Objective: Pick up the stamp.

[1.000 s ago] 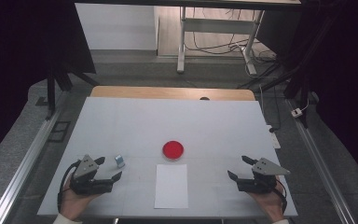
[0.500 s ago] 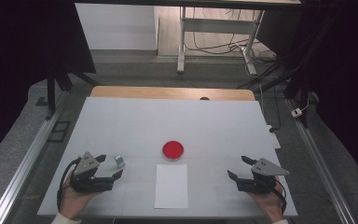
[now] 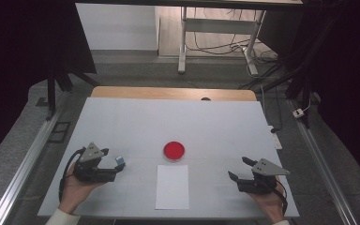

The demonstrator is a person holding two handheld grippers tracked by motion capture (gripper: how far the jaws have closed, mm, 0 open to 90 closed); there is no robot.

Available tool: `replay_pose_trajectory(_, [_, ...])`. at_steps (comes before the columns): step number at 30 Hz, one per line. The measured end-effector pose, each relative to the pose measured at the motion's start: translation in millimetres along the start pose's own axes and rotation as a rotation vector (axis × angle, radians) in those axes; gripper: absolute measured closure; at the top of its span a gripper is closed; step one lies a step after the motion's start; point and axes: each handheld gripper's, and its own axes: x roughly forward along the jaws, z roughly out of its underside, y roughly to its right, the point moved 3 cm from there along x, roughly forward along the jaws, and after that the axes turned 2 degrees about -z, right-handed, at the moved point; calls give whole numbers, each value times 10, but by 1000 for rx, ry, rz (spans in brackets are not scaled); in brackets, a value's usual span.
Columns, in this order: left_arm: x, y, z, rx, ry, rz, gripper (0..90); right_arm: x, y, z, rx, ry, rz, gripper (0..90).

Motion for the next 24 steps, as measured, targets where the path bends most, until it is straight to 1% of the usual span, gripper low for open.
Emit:
replay_pose_trajectory(1, [11,-17,-10,1,-5,-5,183,-2,1,-1,-3,-5,5,222])
replay_pose_trajectory(4, [35,-66,-62,-2,-22,10,191,1,2,-11,0,-1,0,222])
replay_pose_trajectory(5, [47,-83,-104,4,-41,16,195,4,-2,-30,7,7,-2,222])
replay_pose_trajectory(6, [47,-83,-104,4,-41,16,196,9,-5,-36,6,7,-3,222])
replay_pose_trajectory(8, [56,-99,-143,9,-58,27,199,15,-10,-38,2,3,-3,222])
replay_pose_trajectory(12, [128,-140,-197,11,-107,46,203,38,-22,-37,-4,-2,-10,222])
replay_pose_trajectory(14, [167,-154,-194,15,-121,42,205,49,-26,-38,1,-4,-14,222])
replay_pose_trajectory(16, [206,-170,-175,18,-127,33,220,56,-28,-32,-8,-6,-13,222])
replay_pose_trajectory(17, [228,-175,-162,27,-141,36,223,60,-32,-27,-5,-8,-15,222])
replay_pose_trajectory(19, [265,-180,-130,39,-152,36,247,66,-33,-19,-3,-14,-14,223])
replay_pose_trajectory(21, [308,-176,-98,56,-180,39,251,69,-33,-15,-1,-16,-15,223])
replay_pose_trajectory(22, [320,-175,-85,63,-183,40,283,78,-31,-6,-3,-20,-16,223])
replay_pose_trajectory(24, [345,-173,-68,60,-185,47,306,82,-28,6,-6,-27,-13,225])
